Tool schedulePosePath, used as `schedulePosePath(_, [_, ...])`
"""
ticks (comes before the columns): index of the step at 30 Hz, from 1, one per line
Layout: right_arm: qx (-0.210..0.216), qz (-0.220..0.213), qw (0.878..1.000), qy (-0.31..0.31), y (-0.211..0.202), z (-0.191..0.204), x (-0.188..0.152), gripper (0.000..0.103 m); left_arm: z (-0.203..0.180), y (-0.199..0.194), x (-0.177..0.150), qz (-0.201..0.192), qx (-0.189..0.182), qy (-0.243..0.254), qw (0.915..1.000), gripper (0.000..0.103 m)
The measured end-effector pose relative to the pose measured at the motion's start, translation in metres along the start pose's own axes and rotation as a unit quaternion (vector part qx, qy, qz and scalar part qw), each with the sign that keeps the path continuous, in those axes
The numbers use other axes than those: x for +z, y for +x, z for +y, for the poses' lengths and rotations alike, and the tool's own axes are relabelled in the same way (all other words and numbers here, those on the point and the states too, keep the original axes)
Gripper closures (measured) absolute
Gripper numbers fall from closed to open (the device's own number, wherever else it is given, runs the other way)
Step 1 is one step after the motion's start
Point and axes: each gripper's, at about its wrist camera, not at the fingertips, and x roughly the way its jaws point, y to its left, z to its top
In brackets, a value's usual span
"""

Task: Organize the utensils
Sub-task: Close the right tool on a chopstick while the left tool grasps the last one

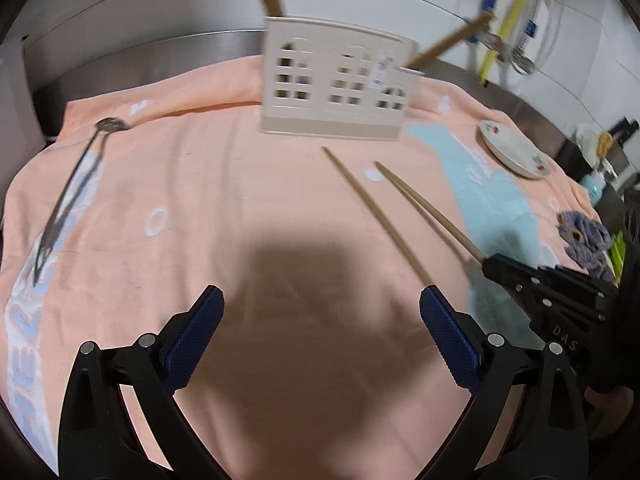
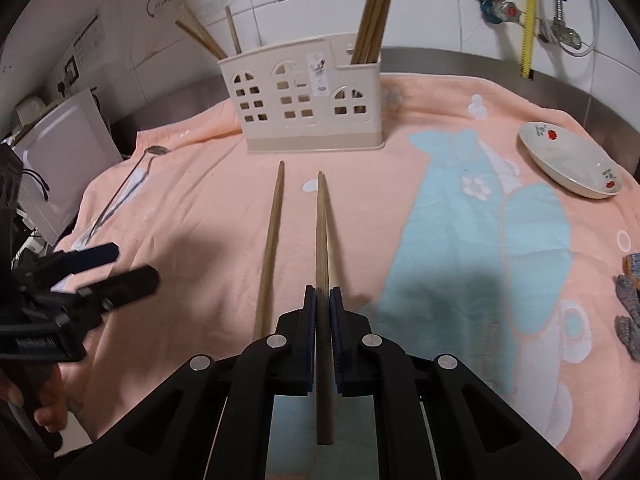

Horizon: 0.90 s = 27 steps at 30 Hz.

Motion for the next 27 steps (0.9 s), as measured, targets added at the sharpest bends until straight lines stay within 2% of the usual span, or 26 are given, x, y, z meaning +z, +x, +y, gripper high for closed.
schedulePosePath(6, [0.008, -0.008, 1.0, 0.007, -0.007, -0.011, -0.002, 0.096, -0.028, 0.013, 0.001, 0.023, -0.036, 0.008, 0.999, 0.029])
schedulePosePath(10, [0.015, -0.009, 1.0, 0.012, -0.006, -0.017, -0.004, 0.096, -0.039, 0.023, 0.001, 0.037, -0.055, 0.009, 0.9978, 0.048])
schedulePosePath(14, [0.02, -0.01, 1.0, 0.016, -0.006, -0.021, -0.005, 0.096, -0.046, 0.031, 0.002, 0.047, -0.071, 0.003, 0.9964, 0.06])
schedulePosePath(16, [0.024, -0.009, 1.0, 0.017, -0.006, -0.023, -0.006, 0.096, -0.051, 0.035, 0.003, 0.051, -0.08, 0.002, 0.9955, 0.071])
schedulePosePath(19, [0.027, -0.009, 0.999, 0.02, -0.006, -0.025, -0.007, 0.096, -0.057, 0.039, 0.005, 0.055, -0.091, 0.002, 0.9944, 0.079])
schedulePosePath(27, [0.036, -0.009, 0.999, 0.025, -0.005, -0.029, -0.007, 0.096, -0.062, 0.057, 0.008, 0.072, -0.069, -0.004, 0.995, 0.084])
